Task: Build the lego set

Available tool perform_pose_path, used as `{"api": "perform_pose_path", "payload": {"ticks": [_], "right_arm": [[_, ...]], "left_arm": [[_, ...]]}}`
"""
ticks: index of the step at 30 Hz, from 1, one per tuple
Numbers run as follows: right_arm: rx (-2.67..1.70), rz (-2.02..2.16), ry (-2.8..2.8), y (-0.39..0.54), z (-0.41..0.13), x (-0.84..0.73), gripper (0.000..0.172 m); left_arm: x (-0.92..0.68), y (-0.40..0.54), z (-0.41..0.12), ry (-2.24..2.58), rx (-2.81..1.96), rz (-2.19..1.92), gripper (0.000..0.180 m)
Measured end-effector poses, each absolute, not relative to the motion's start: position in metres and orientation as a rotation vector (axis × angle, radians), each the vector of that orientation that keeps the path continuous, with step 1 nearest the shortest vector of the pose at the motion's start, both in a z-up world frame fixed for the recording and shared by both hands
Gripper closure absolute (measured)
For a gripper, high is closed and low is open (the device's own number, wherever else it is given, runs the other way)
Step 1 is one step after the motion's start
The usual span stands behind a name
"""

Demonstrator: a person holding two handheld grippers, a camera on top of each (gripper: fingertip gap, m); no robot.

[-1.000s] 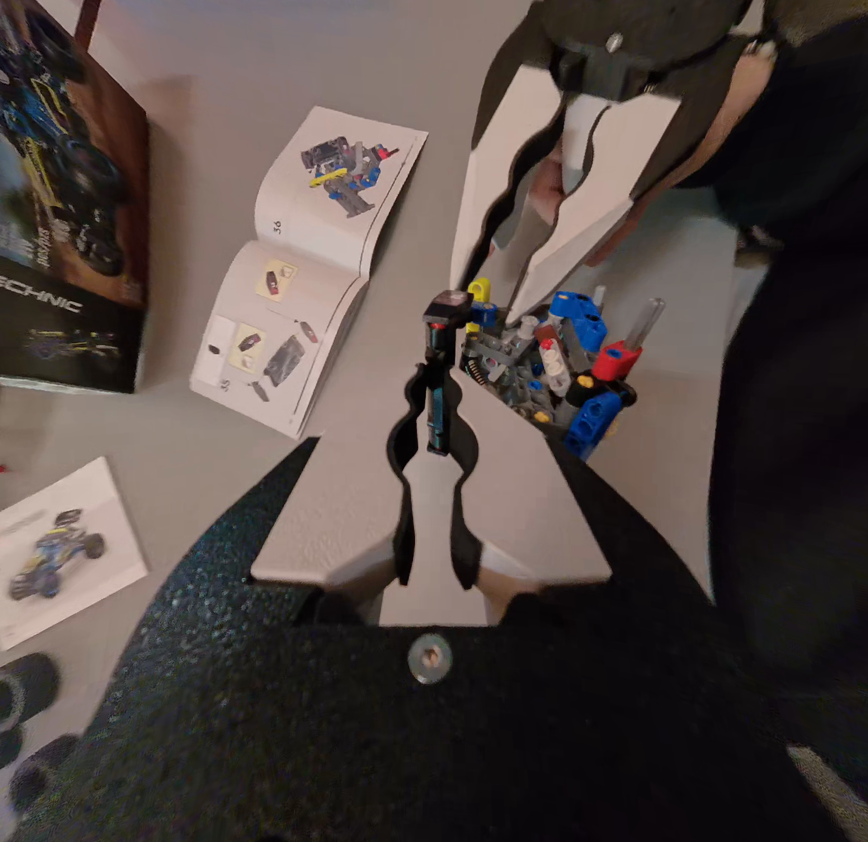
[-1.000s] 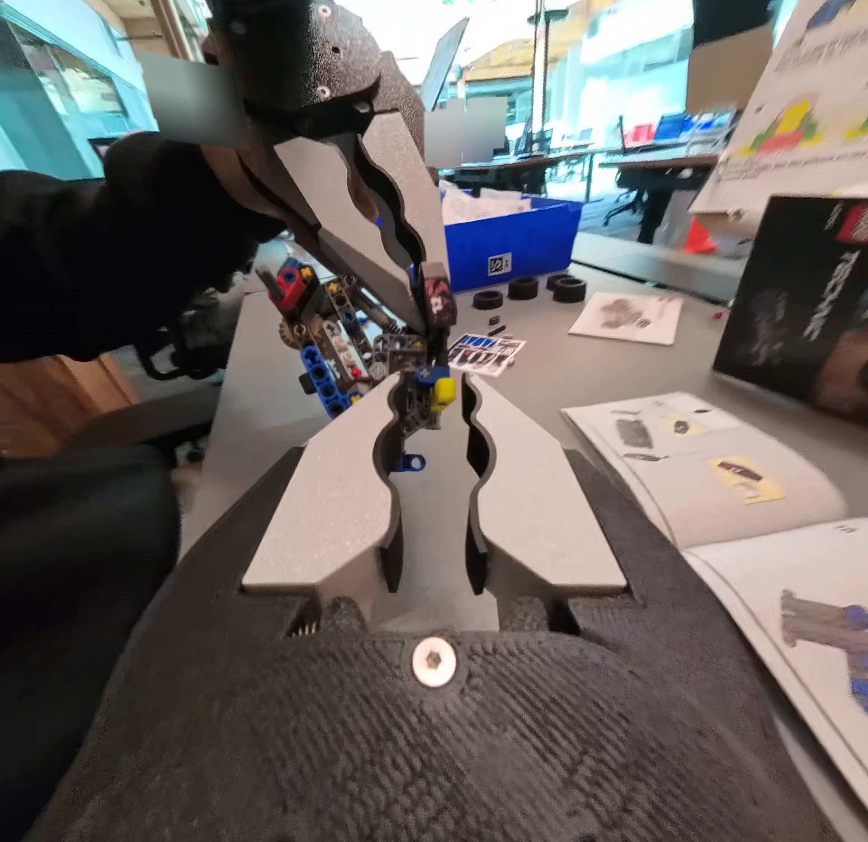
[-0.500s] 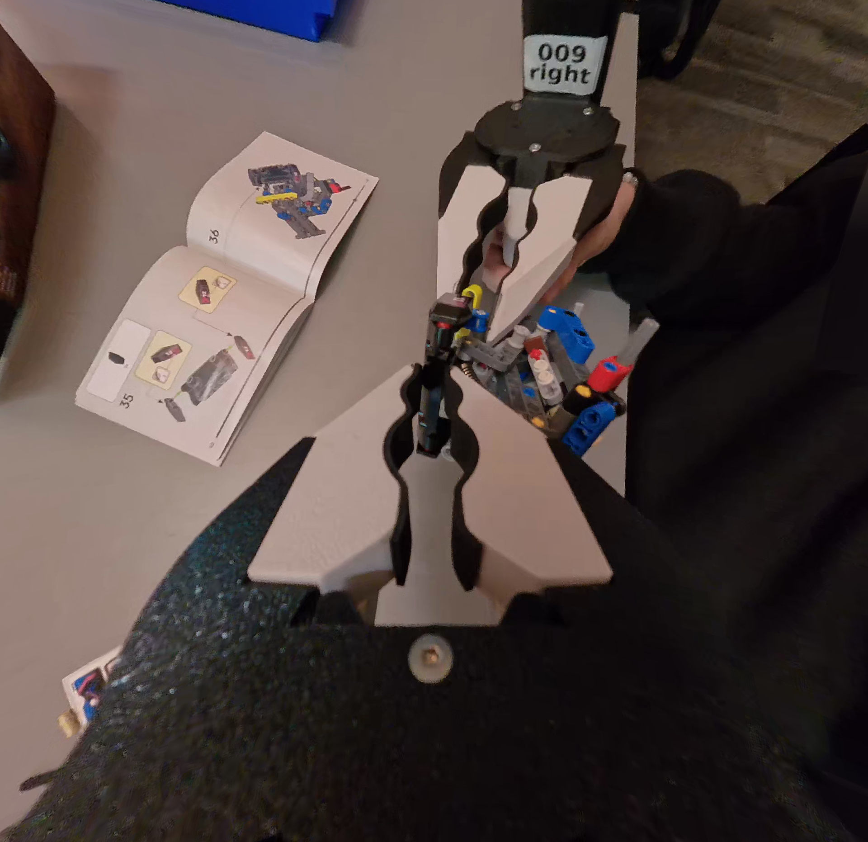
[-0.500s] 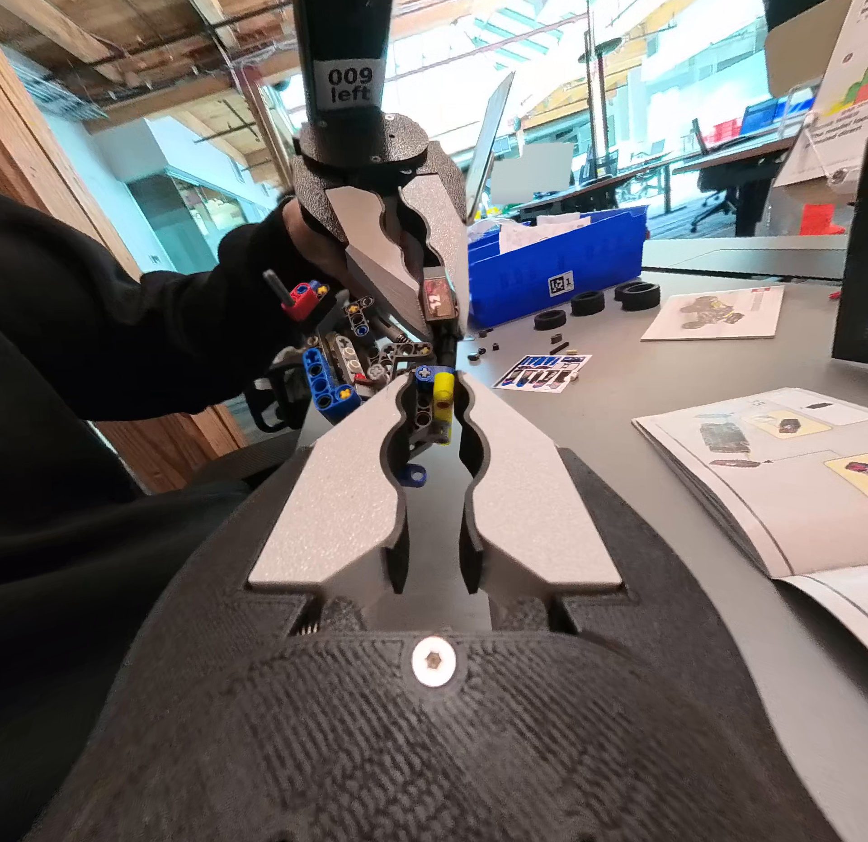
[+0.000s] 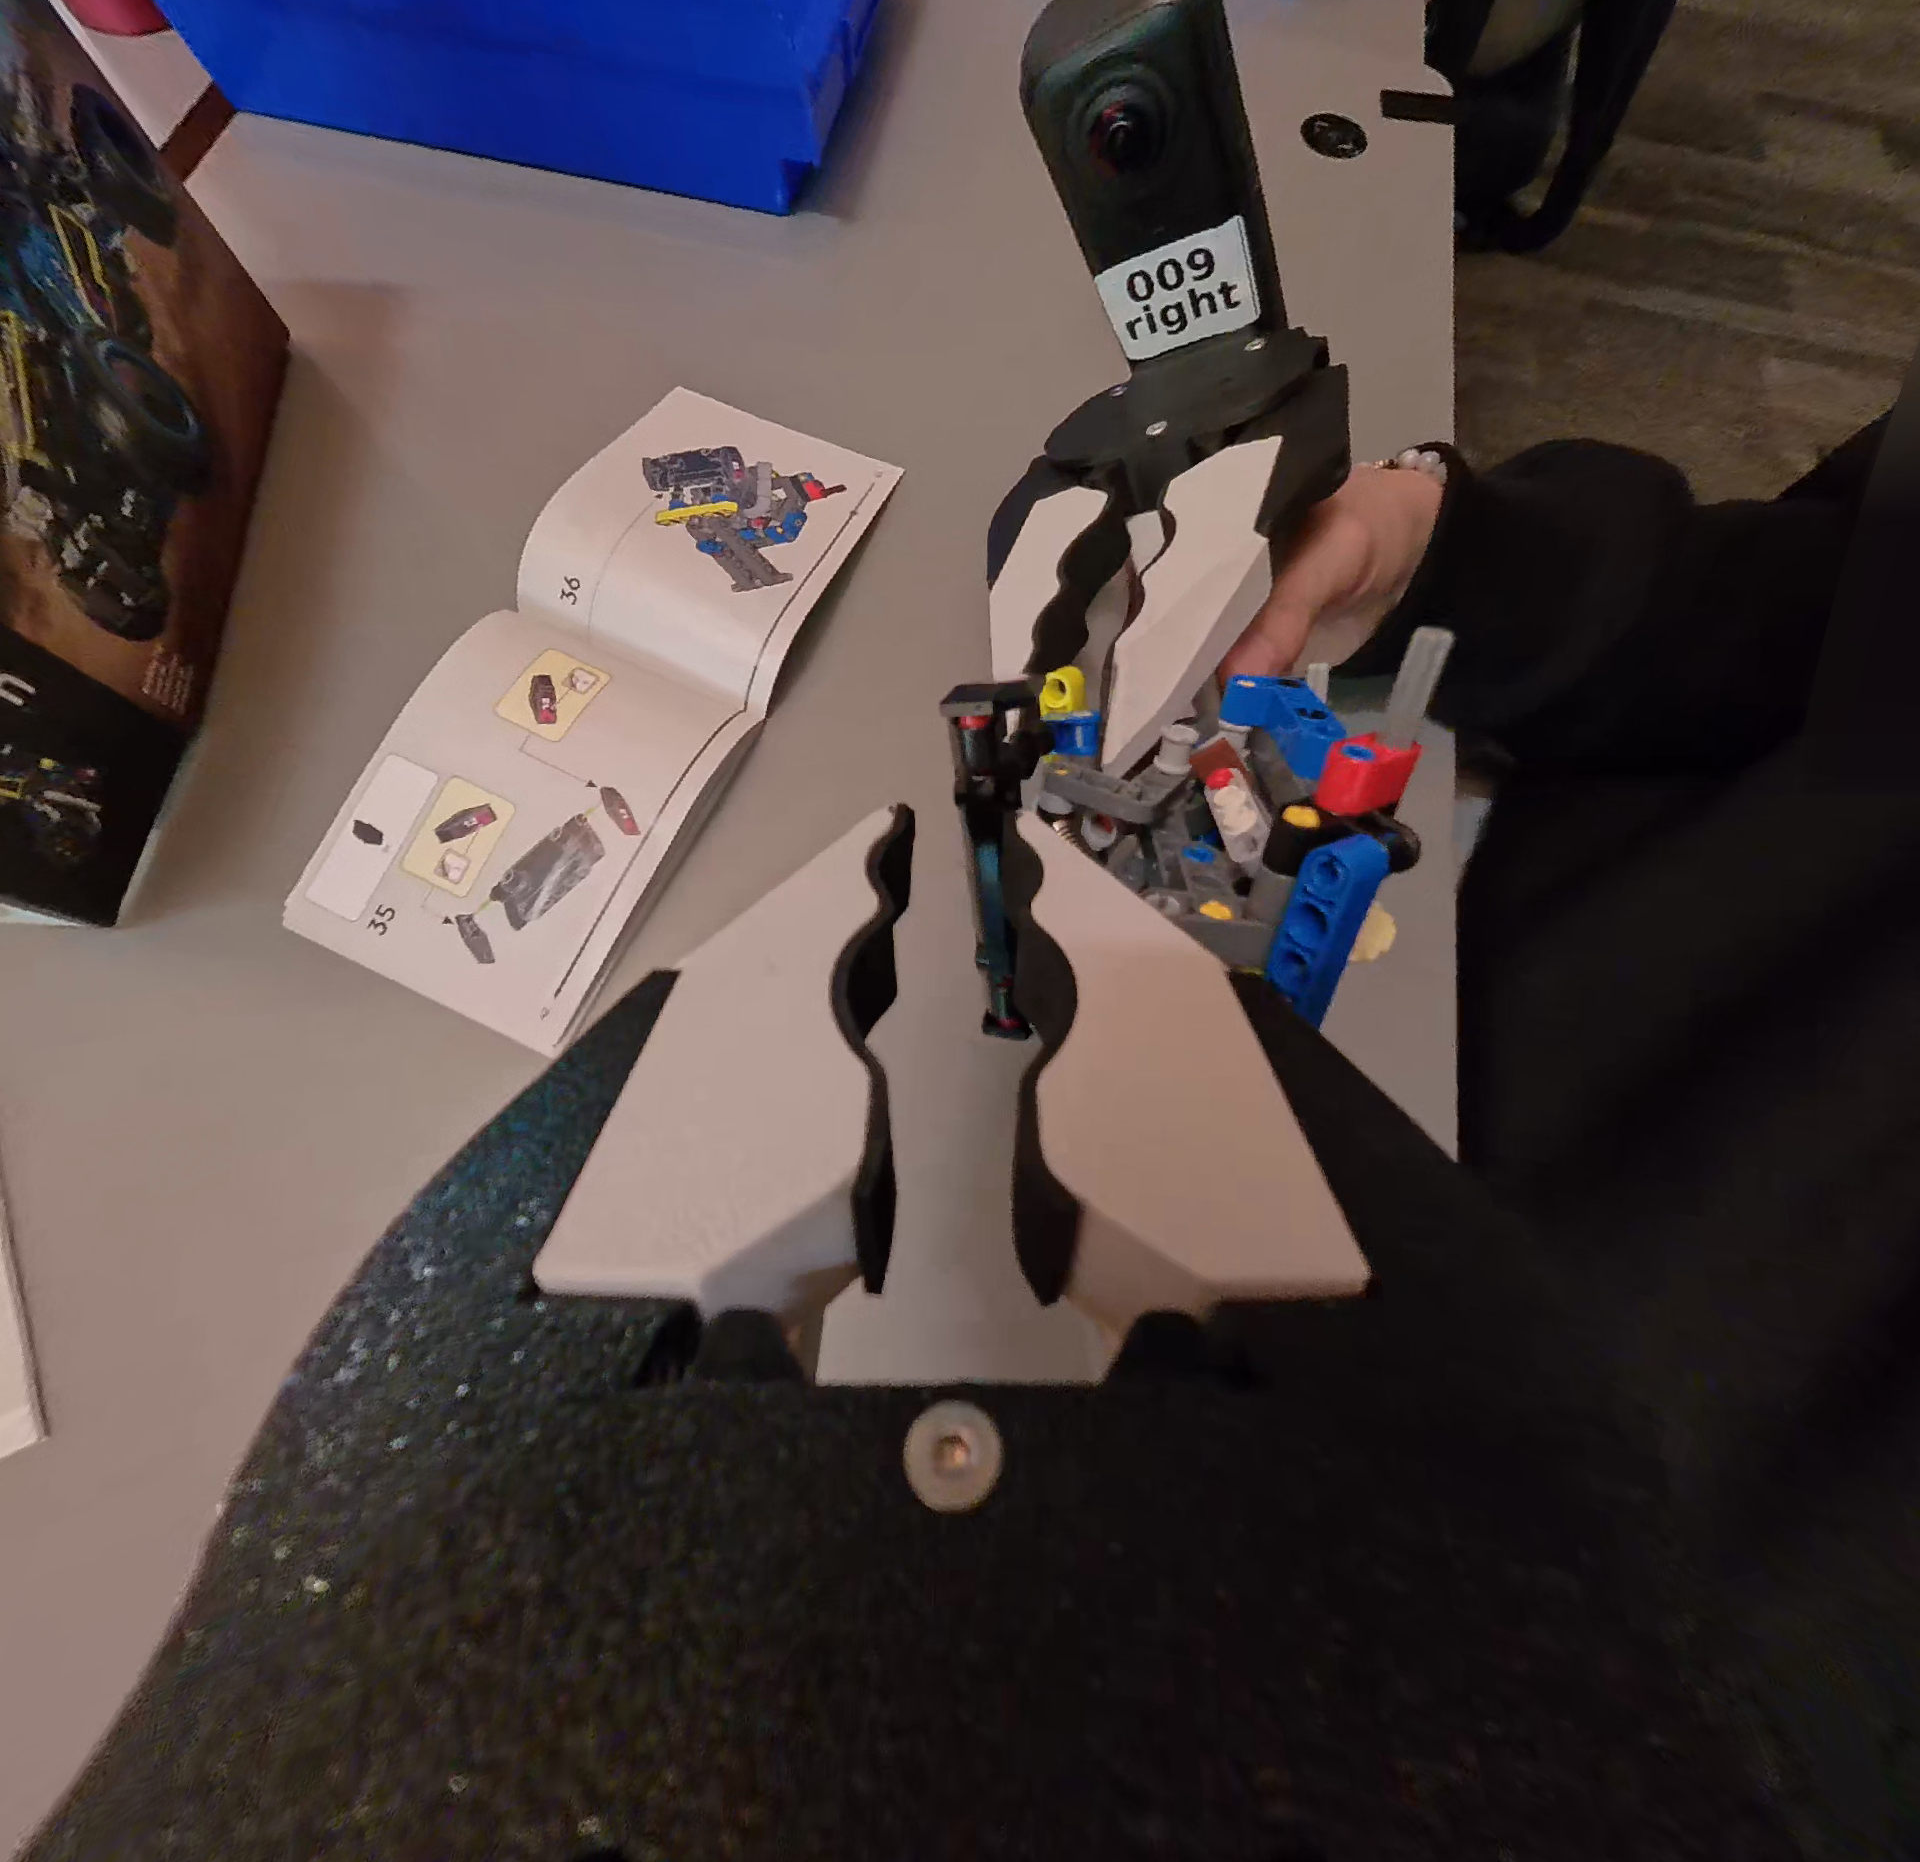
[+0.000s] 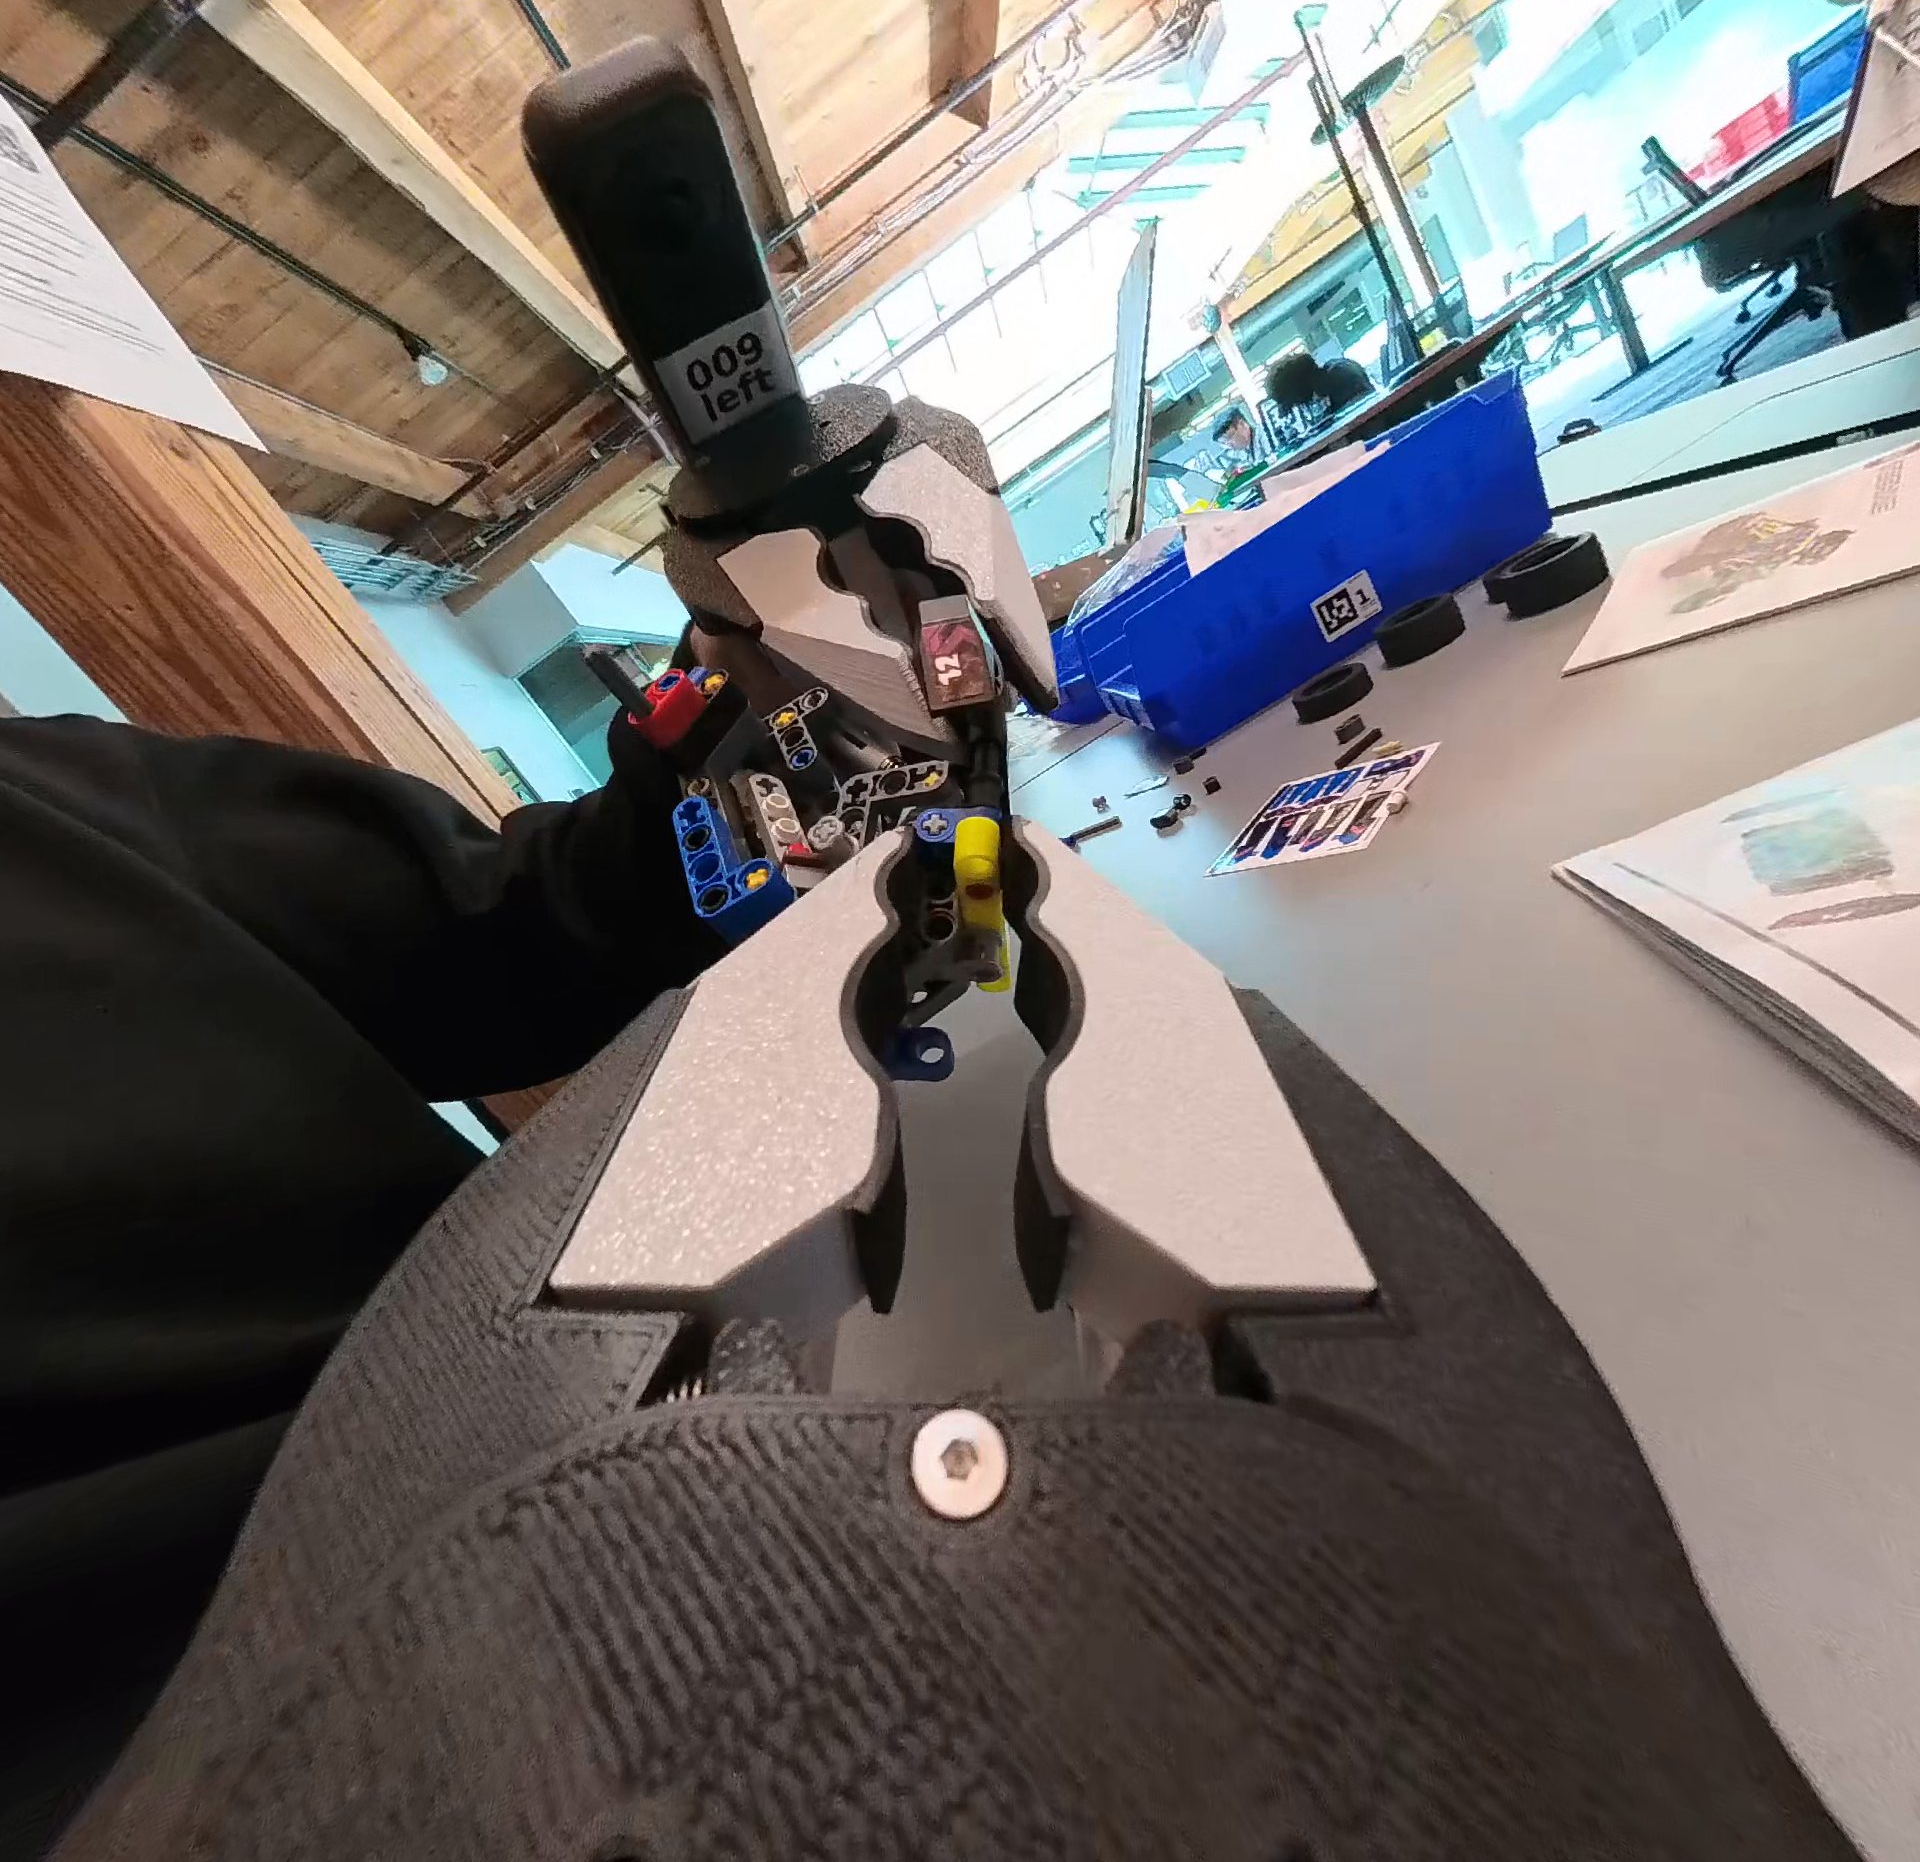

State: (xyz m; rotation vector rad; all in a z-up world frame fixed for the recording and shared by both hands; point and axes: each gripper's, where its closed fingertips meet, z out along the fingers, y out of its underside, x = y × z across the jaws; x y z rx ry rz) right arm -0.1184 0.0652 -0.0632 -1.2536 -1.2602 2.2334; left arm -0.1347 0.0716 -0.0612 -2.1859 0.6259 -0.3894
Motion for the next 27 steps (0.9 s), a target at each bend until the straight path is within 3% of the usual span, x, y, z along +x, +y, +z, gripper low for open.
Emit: {"api": "perform_pose_path", "payload": {"ticks": [10,13,17,27], "right_arm": [[-1.260,2.167,-1.325,0.060,-0.067,-0.120,0.159],[-1.270,2.158,-1.328,0.060,-0.068,-0.121,0.160],[-1.274,2.198,-1.272,0.066,-0.065,-0.119,0.160],[-1.176,2.128,-1.310,0.064,-0.060,-0.116,0.160]], "left_arm": [[-0.144,0.067,-0.063,0.953,-2.205,-0.028,0.155],[-0.143,0.068,-0.063,0.993,-2.176,-0.029,0.157],[-0.134,0.074,-0.059,0.935,-2.131,-0.073,0.174],[-0.125,0.071,-0.066,0.861,-2.179,-0.223,0.169]]}}
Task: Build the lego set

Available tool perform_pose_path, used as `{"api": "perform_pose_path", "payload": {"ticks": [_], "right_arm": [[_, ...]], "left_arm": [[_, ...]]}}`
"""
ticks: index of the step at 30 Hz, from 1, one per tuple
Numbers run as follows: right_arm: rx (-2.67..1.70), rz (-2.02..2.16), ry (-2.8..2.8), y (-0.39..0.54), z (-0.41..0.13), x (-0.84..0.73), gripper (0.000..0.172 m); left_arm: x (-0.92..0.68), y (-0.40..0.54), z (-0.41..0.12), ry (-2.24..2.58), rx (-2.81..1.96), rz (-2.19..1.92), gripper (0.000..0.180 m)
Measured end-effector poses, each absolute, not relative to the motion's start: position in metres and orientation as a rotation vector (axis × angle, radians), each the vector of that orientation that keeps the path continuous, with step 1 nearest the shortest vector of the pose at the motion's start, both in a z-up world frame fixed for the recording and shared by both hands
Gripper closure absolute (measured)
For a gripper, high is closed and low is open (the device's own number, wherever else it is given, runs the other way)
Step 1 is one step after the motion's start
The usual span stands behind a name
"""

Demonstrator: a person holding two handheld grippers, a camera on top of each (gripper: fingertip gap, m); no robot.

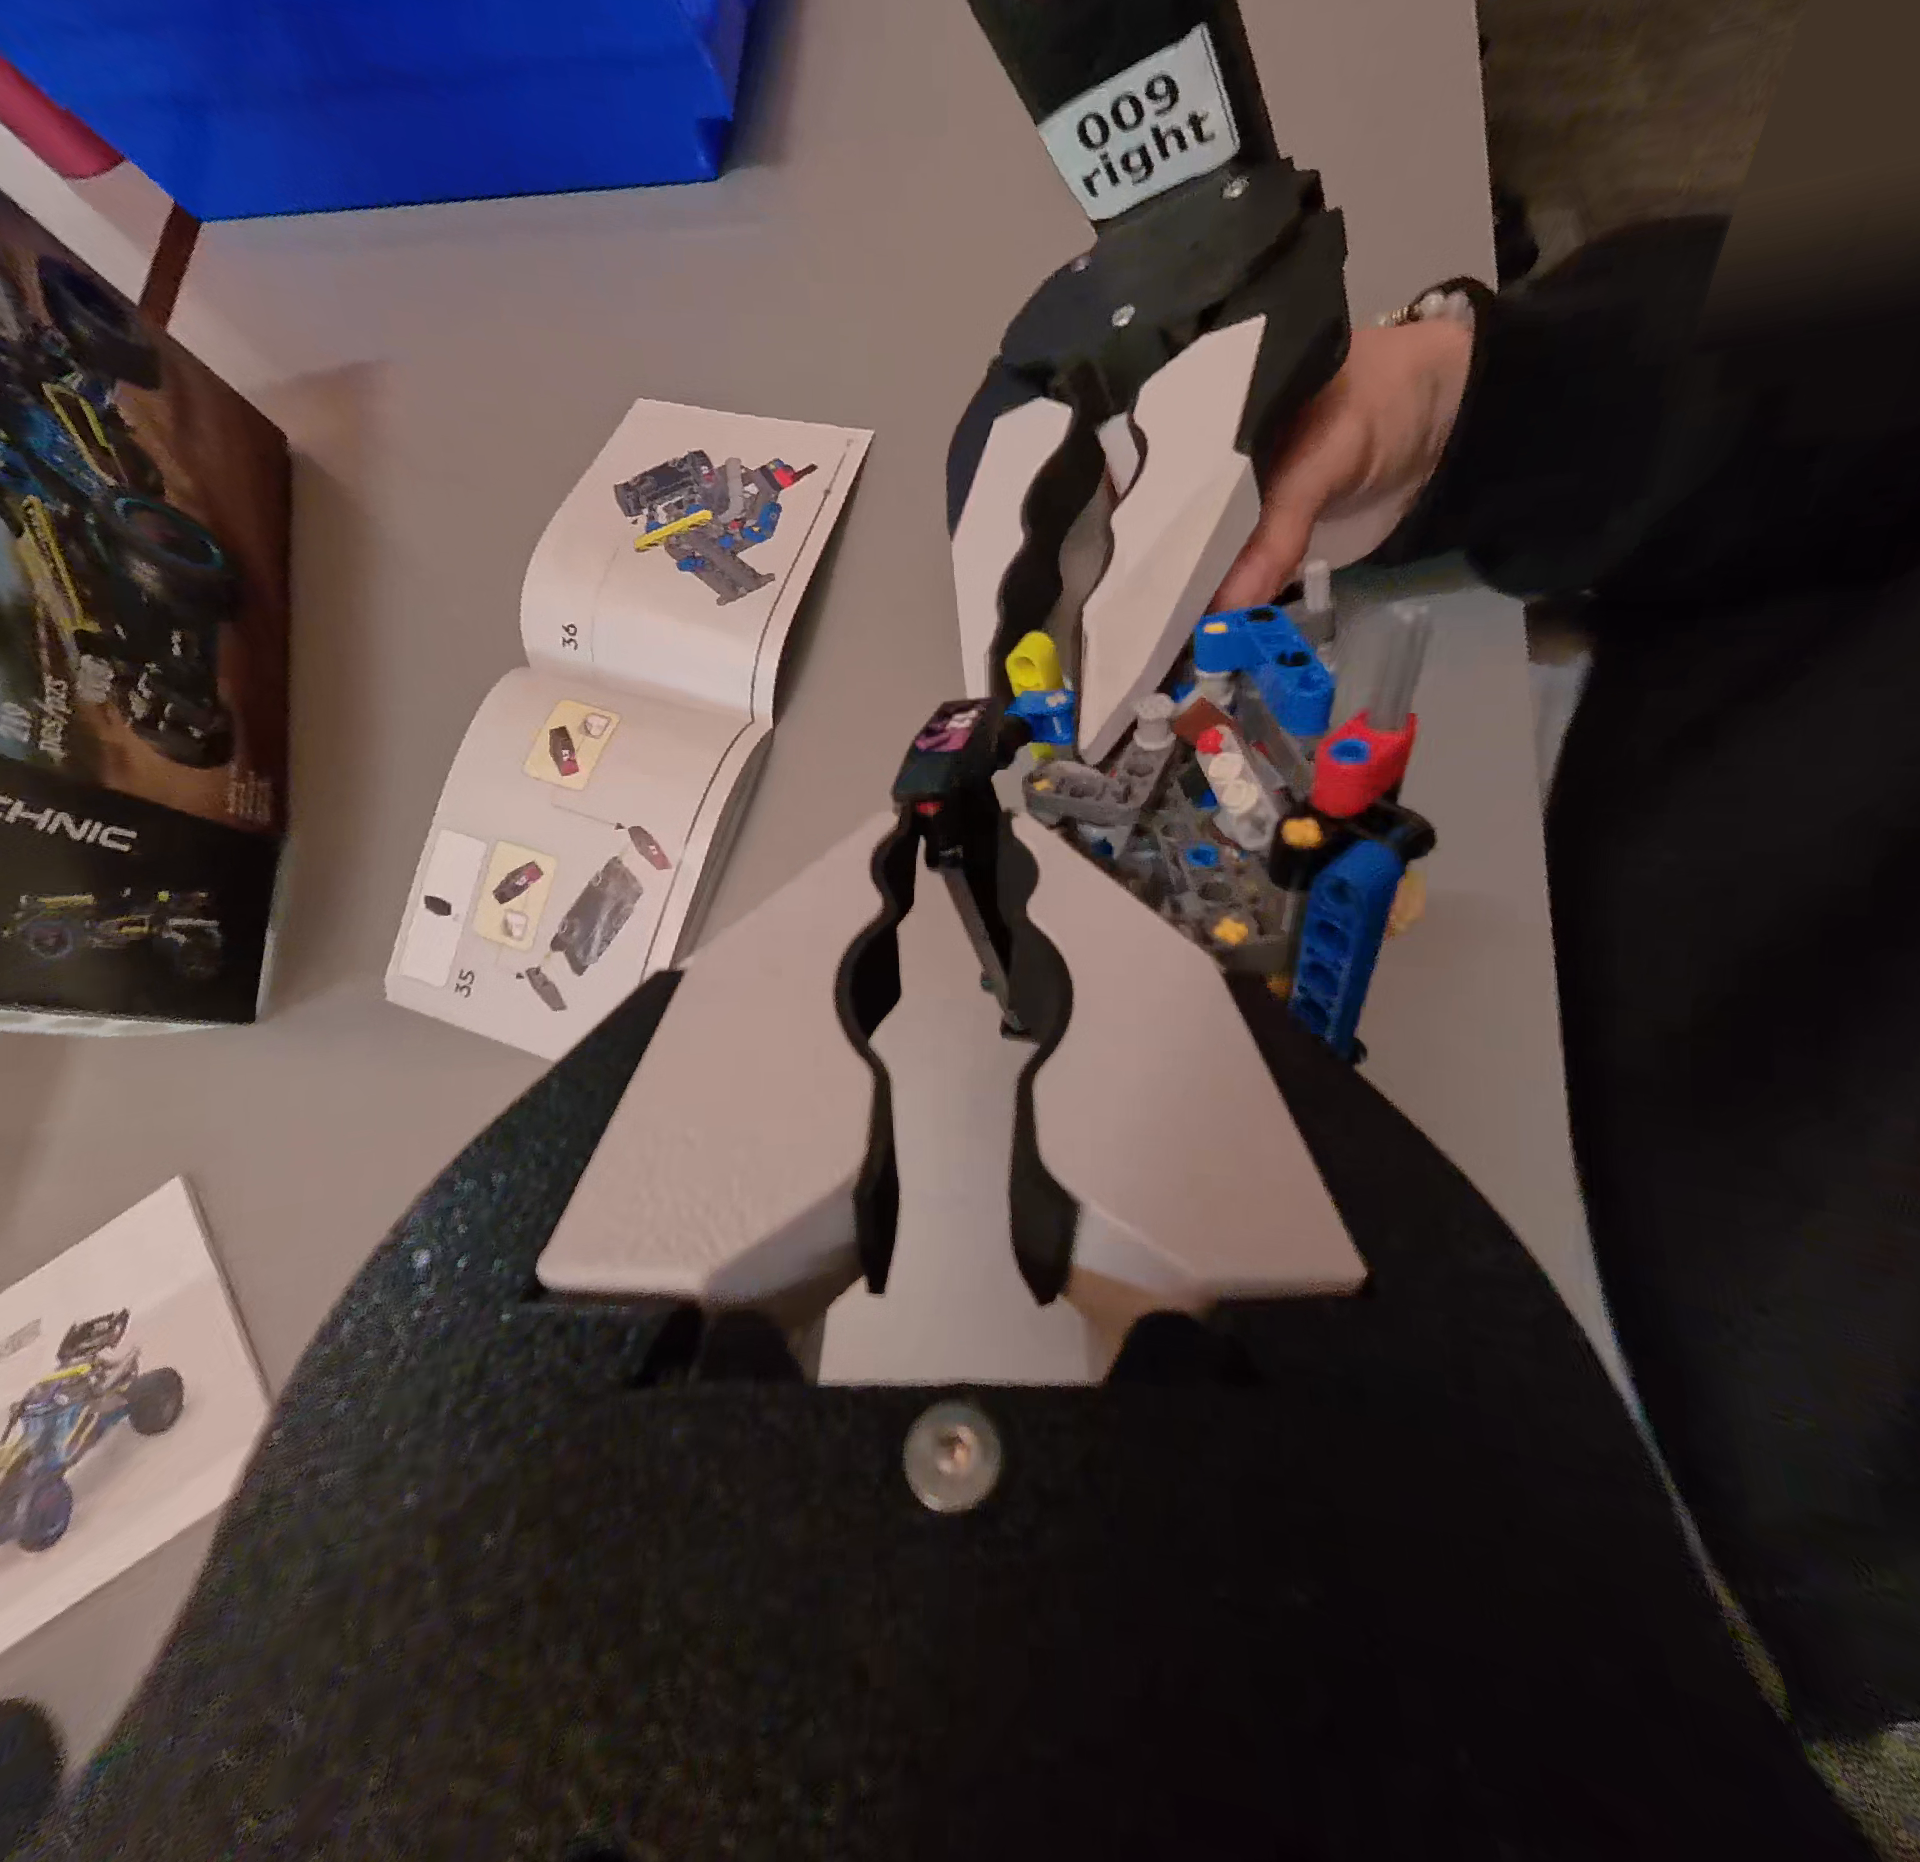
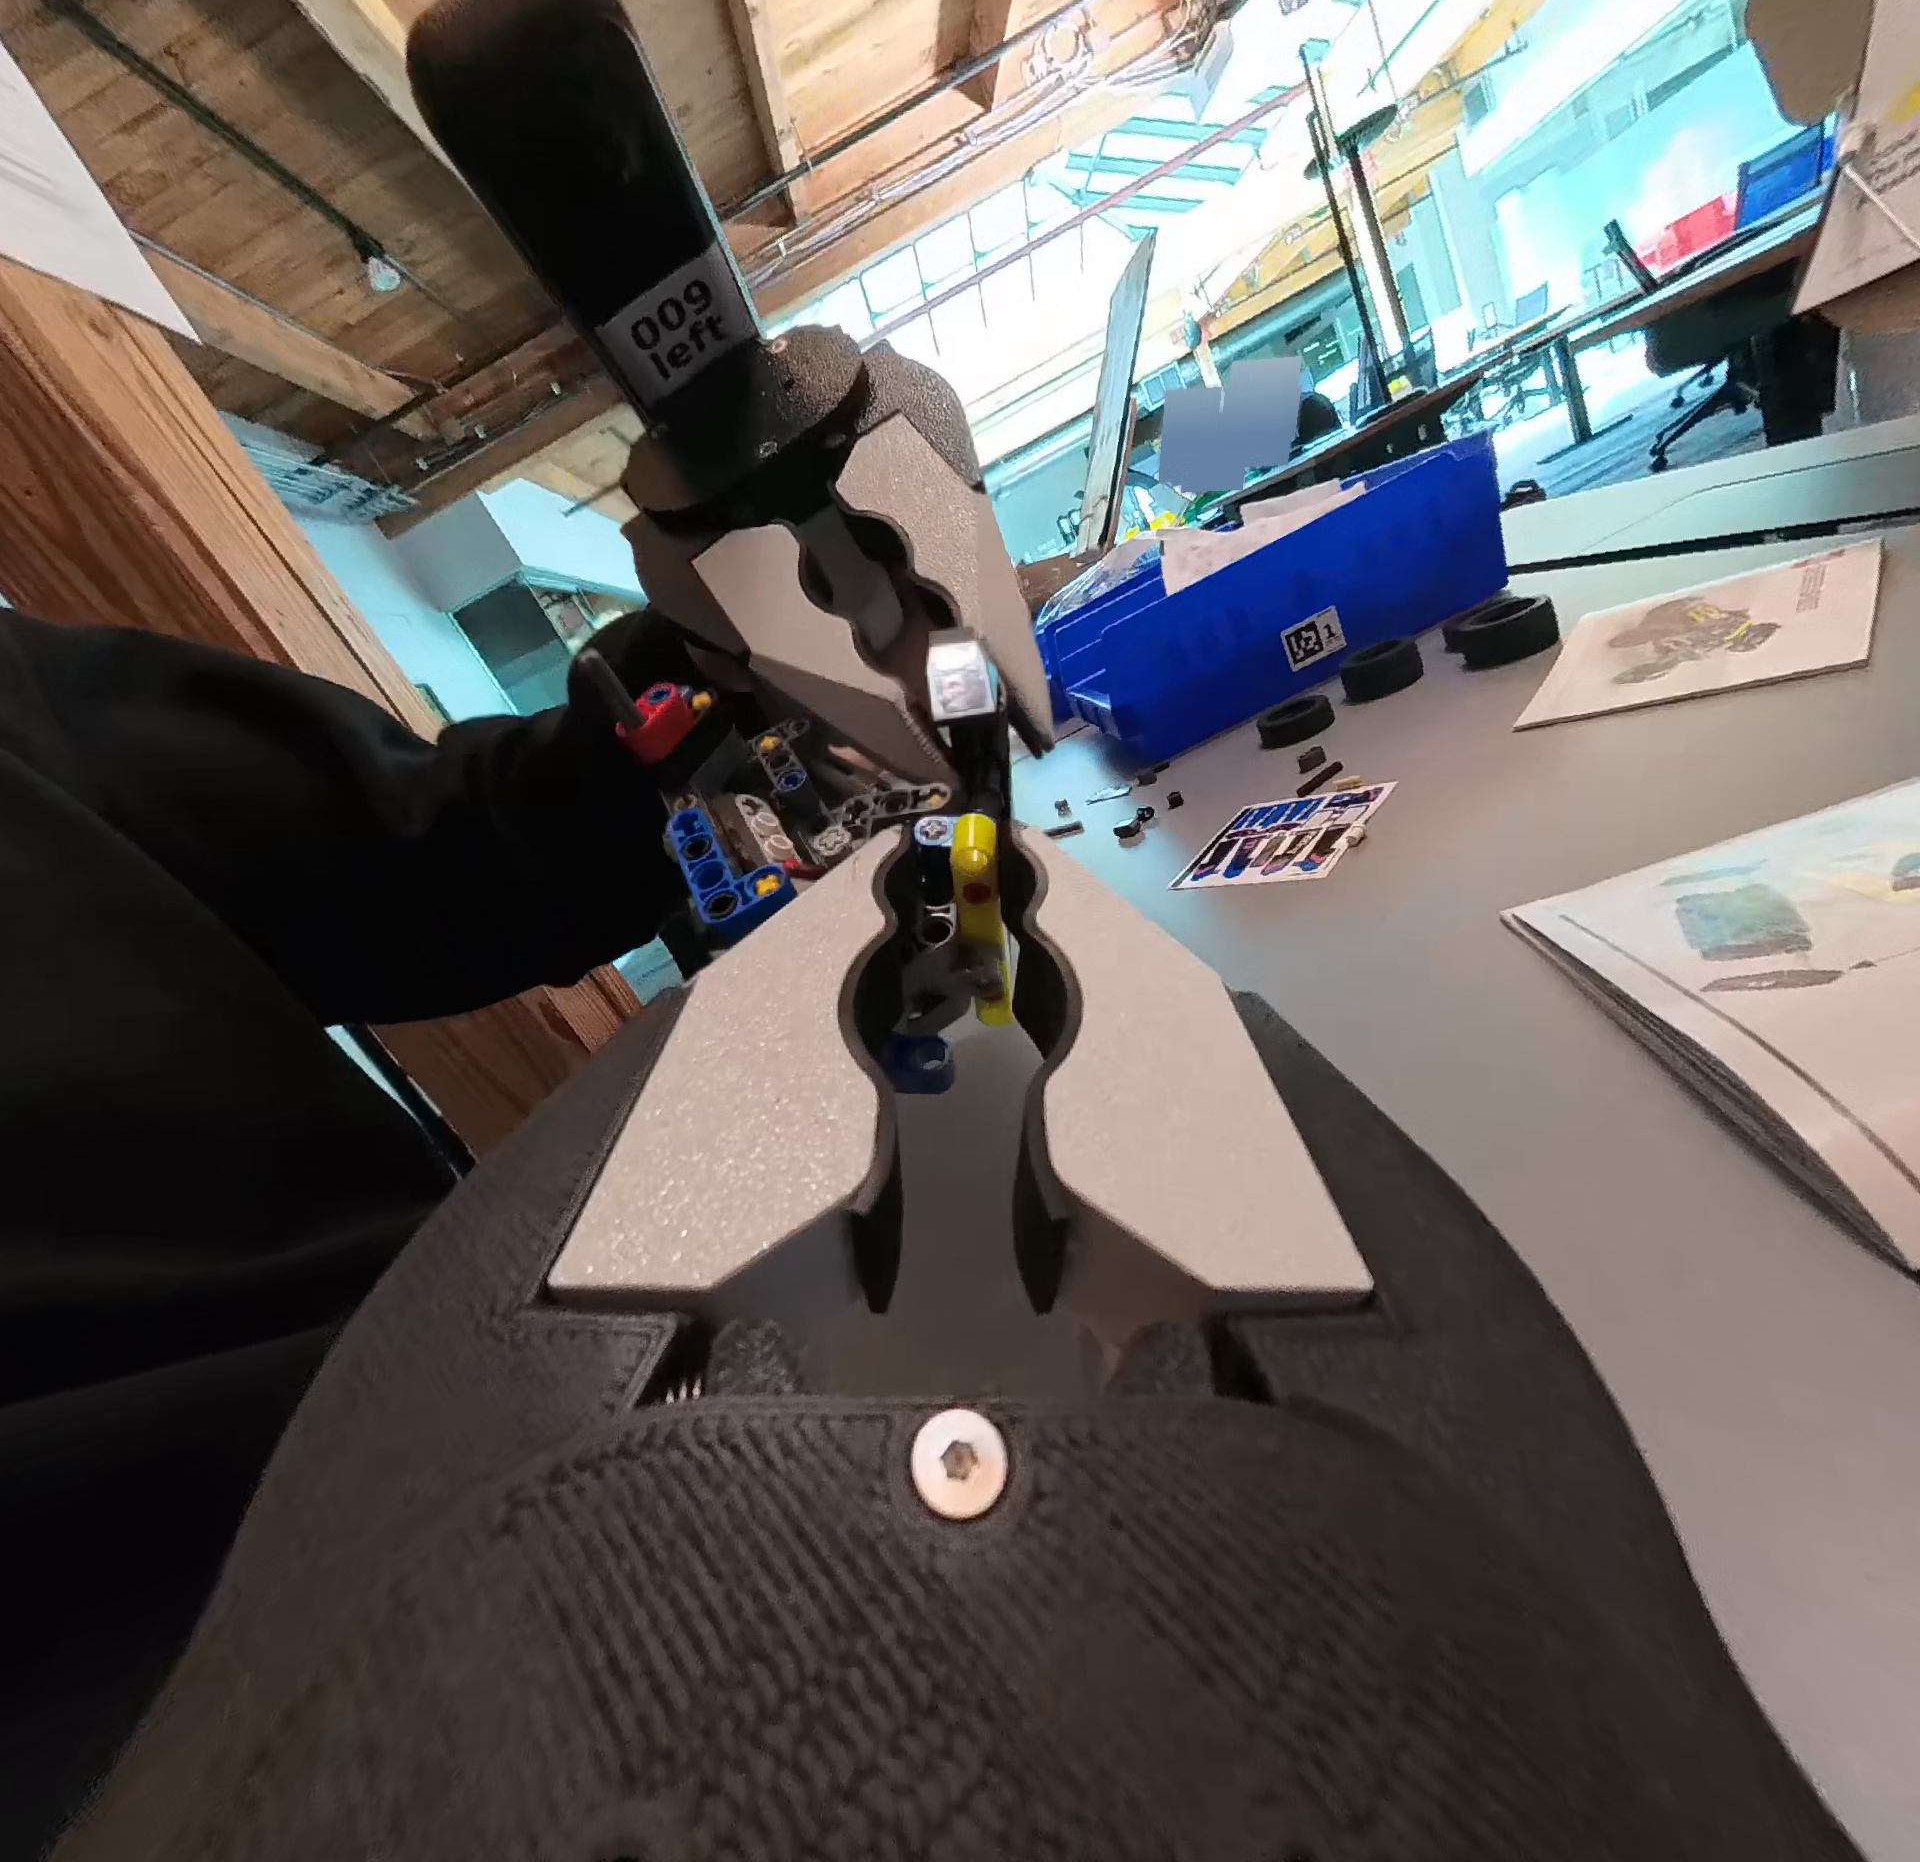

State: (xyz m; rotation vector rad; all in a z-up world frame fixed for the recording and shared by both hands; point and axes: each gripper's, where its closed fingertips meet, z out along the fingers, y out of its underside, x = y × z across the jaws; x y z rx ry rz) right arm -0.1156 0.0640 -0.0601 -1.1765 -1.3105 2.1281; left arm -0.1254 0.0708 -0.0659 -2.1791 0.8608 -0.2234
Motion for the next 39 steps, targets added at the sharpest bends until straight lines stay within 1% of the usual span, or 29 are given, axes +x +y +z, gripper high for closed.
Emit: {"api": "perform_pose_path", "payload": {"ticks": [5,12,16,20,24,27,31,36,39], "right_arm": [[-1.141,1.912,-1.377,0.067,-0.064,-0.118,0.160],[-1.162,2.016,-1.288,0.072,-0.059,-0.119,0.160],[-1.139,2.075,-1.248,0.075,-0.055,-0.114,0.160],[-1.105,2.044,-1.299,0.069,-0.055,-0.113,0.158],[-1.078,1.958,-1.319,0.070,-0.053,-0.112,0.159],[-1.065,1.808,-1.343,0.070,-0.051,-0.117,0.159],[-1.029,1.693,-1.320,0.073,-0.050,-0.120,0.160],[-1.063,1.522,-1.468,0.067,-0.077,-0.129,0.160],[-1.036,1.525,-1.438,0.069,-0.072,-0.128,0.160]], "left_arm": [[-0.131,0.074,-0.069,0.964,-2.095,-0.019,0.170],[-0.138,0.081,-0.065,0.902,-2.118,0.080,0.173],[-0.134,0.085,-0.063,0.858,-2.088,0.025,0.174],[-0.130,0.084,-0.064,0.872,-2.020,-0.056,0.174],[-0.129,0.086,-0.059,0.888,-1.950,-0.043,0.174],[-0.133,0.086,-0.057,0.954,-1.919,0.030,0.174],[-0.131,0.085,-0.052,0.976,-1.861,-0.022,0.174],[-0.133,0.084,-0.062,1.140,-1.858,0.134,0.175],[-0.133,0.086,-0.059,1.162,-1.850,0.153,0.174]]}}
